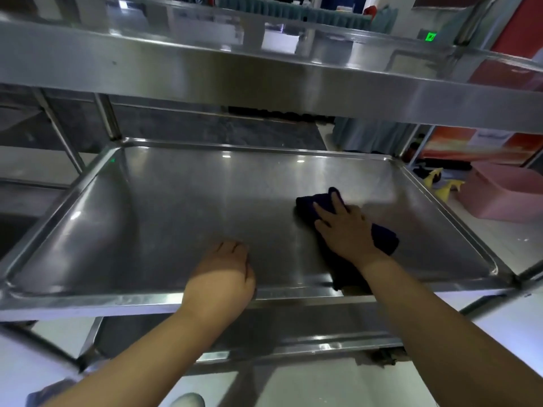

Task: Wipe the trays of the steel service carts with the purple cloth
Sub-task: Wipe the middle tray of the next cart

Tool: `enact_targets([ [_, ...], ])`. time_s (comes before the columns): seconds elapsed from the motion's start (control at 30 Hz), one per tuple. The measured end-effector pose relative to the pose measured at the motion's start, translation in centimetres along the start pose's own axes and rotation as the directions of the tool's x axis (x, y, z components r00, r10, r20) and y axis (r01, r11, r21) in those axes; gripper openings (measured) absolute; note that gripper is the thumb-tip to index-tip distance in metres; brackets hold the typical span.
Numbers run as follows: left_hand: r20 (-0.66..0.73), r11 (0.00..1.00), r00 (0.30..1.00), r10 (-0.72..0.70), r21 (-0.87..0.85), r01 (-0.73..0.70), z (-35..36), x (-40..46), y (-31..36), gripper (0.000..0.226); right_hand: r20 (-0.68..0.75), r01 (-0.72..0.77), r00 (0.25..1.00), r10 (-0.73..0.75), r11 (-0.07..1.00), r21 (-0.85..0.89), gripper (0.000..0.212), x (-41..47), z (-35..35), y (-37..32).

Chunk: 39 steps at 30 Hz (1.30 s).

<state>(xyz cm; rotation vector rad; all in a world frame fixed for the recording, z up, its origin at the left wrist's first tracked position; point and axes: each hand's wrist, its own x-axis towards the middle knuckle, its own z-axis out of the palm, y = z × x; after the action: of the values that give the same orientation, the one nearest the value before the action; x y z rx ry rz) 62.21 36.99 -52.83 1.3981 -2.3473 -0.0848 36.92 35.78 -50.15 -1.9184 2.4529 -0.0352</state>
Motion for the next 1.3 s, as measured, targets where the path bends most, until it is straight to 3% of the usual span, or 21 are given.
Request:
enact_targets([
  [0.1, -0.001, 1.0, 1.0, 0.01, -0.007, -0.01, 0.1, -0.1, -0.2, 0.036, 0.017, 0.24, 0.97, -0.241, 0.97, 0.041, 0.048, 1.2, 0.4, -6.7],
  [0.2, -0.019, 0.999, 1.0, 0.014, -0.051, -0.015, -0.2, -0.5, -0.1, 0.025, 0.066, 0.442, 0.893, -0.446, 0.894, 0.068, 0.047, 2.6, 0.6, -13.0],
  [0.37, -0.006, 0.999, 1.0, 0.015, -0.034, -0.015, -0.9, -0.7, -0.7, 0.032, 0.072, 0.507, 0.852, -0.519, 0.852, 0.131, 0.045, 3.8, 0.5, -14.5],
  [0.47, 0.034, 0.999, 0.999, 0.014, 0.039, -0.015, -1.0, -0.7, -0.7, 0.031, 0.037, 0.429, 0.899, -0.435, 0.896, 0.111, 0.046, 4.3, 0.5, -10.8],
  [0.67, 0.09, 0.999, 0.995, 0.032, 0.04, -0.036, -0.9, -0.4, -0.7, 0.042, 0.008, 0.083, 0.996, -0.083, 0.996, 0.04, 0.047, 3.9, -0.4, 3.0],
  [0.8, 0.107, 0.998, 0.994, 0.039, 0.047, -0.045, -1.2, -0.3, -0.7, 0.046, -0.017, -0.193, 0.981, 0.195, 0.978, 0.078, 0.047, 1.3, -1.7, 11.3],
  [0.9, 0.089, 0.998, 0.995, 0.038, 0.048, -0.042, -1.3, -0.2, -1.0, 0.05, 0.01, -0.234, 0.972, 0.234, 0.972, 0.019, 0.061, -0.1, -1.6, 14.8],
  [1.0, 0.079, 0.997, 0.996, 0.043, 0.054, -0.047, -1.3, -0.1, -1.6, 0.05, -0.017, -0.354, 0.935, 0.355, 0.934, 0.045, 0.056, -0.5, -1.2, 13.8],
  [1.1, 0.04, 0.997, 0.998, 0.045, 0.062, -0.047, -1.5, 0.2, -2.4, 0.048, -0.016, -0.239, 0.971, 0.238, 0.97, -0.036, 0.049, -1.3, -0.9, 9.3],
  [1.2, 0.002, 0.994, 0.998, 0.062, 0.089, -0.062, -2.0, 0.5, -2.8, 0.044, 0.051, -0.006, 0.999, 0.006, 1.0, -0.007, 0.049, -2.1, -0.9, 3.1],
  [1.3, 0.006, 0.994, 0.999, 0.05, 0.094, -0.051, -2.4, 0.7, -3.2, 0.042, 0.135, 0.246, 0.959, -0.248, 0.969, 0.032, 0.048, -3.5, -0.7, -3.3],
])
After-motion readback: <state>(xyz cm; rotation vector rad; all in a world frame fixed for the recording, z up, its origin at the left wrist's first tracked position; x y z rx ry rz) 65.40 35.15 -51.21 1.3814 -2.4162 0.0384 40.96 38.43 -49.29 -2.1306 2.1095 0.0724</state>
